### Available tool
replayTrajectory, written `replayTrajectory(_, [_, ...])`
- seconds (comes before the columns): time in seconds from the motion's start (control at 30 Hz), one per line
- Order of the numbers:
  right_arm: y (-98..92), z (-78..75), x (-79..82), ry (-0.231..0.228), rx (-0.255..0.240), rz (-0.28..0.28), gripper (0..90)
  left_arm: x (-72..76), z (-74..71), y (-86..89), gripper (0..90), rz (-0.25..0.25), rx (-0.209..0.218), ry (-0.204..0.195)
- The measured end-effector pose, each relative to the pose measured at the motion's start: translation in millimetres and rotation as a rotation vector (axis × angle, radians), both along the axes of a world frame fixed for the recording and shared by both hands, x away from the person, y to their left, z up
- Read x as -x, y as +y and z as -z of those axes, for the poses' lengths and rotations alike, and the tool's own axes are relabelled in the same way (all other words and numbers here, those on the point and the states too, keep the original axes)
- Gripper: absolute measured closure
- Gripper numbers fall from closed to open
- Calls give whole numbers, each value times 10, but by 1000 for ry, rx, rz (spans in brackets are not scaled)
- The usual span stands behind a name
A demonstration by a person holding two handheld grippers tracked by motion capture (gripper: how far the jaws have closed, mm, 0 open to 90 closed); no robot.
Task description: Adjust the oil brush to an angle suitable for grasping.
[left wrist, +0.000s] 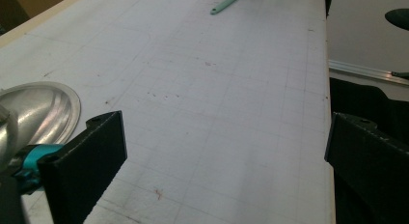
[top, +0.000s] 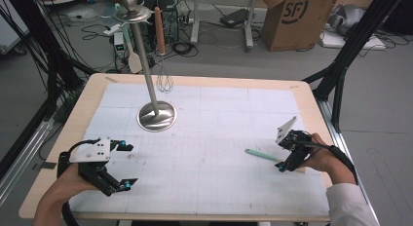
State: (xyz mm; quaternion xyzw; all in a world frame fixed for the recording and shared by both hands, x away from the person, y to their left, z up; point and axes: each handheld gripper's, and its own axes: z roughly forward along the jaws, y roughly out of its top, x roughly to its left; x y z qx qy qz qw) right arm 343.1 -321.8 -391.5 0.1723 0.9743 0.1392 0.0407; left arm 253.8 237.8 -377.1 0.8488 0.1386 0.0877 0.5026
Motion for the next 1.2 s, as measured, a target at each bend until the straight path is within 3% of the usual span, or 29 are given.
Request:
replayTrajectory(0.17, [1,103,-49,42,72,-10,254,-9,12,1,17,0,-6,4])
replayTrajectory(0.4, [38,177,-75,72,165,-18,481,-5,10,3,17,3,-5,3])
replayTrajectory(0.73, [83,223,-95,116,206,-16,683,-1,9,0,17,3,-5,2])
replayTrajectory(0.8, [101,219,-93,123,220,-30,795,2,8,0,17,1,0,3])
replayTrajectory(1.0, [159,220,-72,112,251,-32,824,3,8,2,17,3,2,1])
replayTrajectory(1.03, [157,215,-77,101,266,-56,826,4,8,2,17,1,2,3])
replayTrajectory(1.2, [220,106,-59,107,147,-45,827,2,15,1,17,0,-2,3])
